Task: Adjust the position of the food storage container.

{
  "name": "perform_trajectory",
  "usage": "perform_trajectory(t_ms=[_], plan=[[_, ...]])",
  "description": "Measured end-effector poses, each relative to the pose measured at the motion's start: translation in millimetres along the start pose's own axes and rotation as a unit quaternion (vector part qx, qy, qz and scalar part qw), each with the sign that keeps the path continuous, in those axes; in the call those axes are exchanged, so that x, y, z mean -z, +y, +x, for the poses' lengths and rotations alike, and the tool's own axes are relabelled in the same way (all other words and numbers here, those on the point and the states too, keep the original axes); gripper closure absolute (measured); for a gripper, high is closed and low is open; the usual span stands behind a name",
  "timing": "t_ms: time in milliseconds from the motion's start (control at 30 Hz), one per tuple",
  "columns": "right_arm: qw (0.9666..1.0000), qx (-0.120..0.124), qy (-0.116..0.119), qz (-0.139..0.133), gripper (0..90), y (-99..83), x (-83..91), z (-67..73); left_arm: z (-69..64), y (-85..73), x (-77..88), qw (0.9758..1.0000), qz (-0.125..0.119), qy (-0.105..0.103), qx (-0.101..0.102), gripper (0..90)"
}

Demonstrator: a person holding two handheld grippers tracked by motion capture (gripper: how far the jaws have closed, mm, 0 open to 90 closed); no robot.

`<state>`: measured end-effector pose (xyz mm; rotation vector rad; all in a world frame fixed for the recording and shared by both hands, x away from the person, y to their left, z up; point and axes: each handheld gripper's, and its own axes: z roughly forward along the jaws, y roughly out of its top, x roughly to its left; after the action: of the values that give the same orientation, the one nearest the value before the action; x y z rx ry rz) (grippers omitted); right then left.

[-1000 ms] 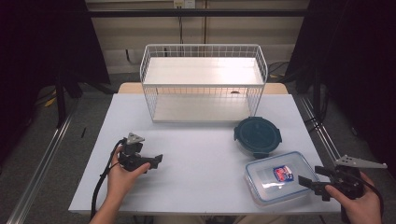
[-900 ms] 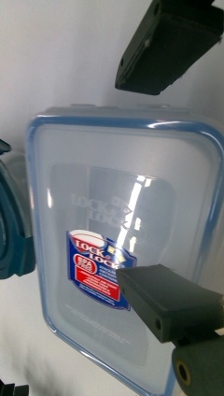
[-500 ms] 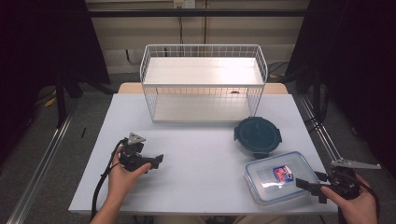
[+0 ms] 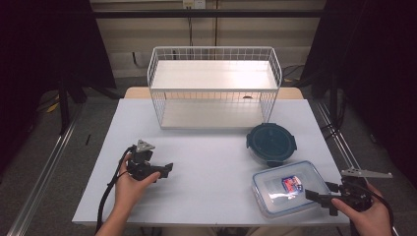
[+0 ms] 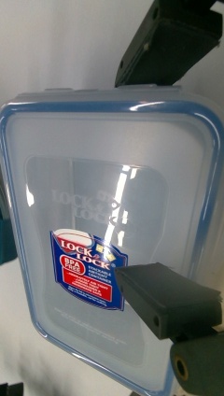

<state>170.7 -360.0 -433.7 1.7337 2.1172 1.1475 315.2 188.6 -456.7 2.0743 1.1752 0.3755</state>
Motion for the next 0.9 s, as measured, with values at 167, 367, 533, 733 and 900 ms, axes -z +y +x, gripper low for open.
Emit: perform_trajectory(t_ms=[167, 367, 533, 733, 900], plan=[[0.9998, 0.017, 0.009, 0.007, 9.1, 0.8, -2.0, 3.5, -0.4, 0.0, 0.1, 1.0, -0.001, 0.0, 0.002, 4.5], [0.9996, 0.024, 0.014, 0.011, 9.0, 1.5, -4.6, 8.4, -0.8, 0.4, 0.3, 1.0, -0.002, 0.001, 0.003, 4.5], [0.9992, 0.031, 0.019, 0.016, 8.5, 2.0, -7.5, 13.5, -1.3, 0.5, 0.5, 1.0, 0.0, 0.003, -0.002, 4.5], [0.9983, 0.044, 0.03, 0.024, 7.5, 3.3, -13.2, 22.8, -2.7, 0.7, -1.0, 1.0, 0.0, -0.001, 0.0, 4.5], [0.9969, 0.061, 0.042, 0.028, 6.9, 2.7, -13.2, 21.9, -2.3, 0.7, 0.0, 1.0, 0.0, -0.002, 0.0, 4.5]])
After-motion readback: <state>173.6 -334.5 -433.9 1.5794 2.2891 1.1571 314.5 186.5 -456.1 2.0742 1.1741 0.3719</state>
